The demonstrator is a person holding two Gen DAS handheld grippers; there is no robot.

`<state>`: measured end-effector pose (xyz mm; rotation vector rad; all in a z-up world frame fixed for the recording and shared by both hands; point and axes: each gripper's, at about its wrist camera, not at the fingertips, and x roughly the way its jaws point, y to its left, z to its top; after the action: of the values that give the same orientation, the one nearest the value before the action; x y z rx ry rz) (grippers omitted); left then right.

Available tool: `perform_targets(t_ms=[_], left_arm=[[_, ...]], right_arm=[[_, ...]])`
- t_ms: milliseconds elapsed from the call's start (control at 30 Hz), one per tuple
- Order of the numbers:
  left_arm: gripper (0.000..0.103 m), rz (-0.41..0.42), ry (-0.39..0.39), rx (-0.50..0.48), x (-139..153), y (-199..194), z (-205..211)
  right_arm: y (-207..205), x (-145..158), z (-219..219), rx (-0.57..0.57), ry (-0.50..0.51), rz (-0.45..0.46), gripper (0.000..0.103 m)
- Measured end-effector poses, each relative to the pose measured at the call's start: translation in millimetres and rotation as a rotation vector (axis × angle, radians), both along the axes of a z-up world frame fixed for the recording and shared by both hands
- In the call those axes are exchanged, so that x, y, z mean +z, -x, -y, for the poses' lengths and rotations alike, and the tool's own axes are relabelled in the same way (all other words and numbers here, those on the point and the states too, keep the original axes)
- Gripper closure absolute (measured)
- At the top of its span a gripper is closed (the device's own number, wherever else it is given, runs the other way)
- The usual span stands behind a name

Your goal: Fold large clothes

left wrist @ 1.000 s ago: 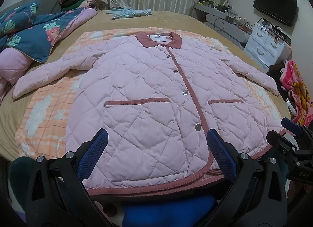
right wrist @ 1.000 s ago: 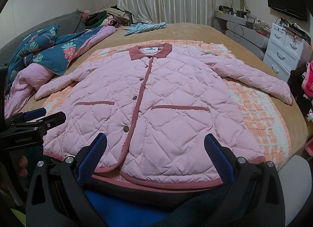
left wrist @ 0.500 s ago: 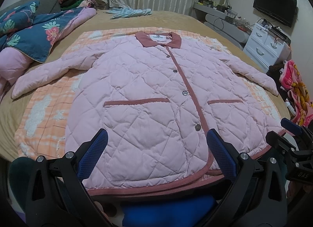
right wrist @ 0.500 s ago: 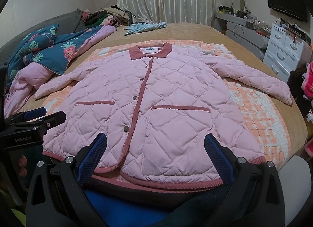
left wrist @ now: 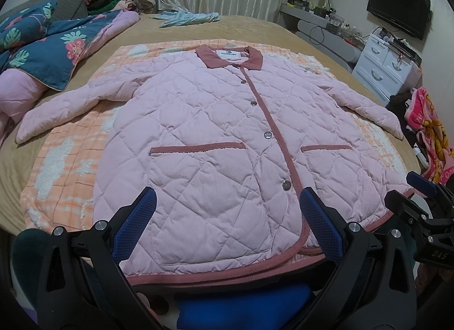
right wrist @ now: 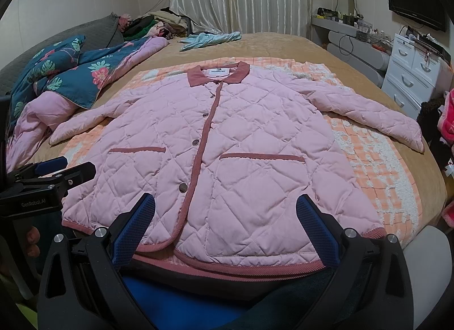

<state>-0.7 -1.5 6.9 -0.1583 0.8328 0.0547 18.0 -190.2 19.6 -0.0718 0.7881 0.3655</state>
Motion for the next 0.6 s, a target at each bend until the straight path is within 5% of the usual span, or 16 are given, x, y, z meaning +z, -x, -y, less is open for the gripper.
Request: perform_targets(t_ms=[600], left_arm=[[0.008, -0.01, 0.003, 0.036, 0, -20, -15]], right_arm=[[-20, -5, -5, 0.011, 0.015, -0.018, 0.004]])
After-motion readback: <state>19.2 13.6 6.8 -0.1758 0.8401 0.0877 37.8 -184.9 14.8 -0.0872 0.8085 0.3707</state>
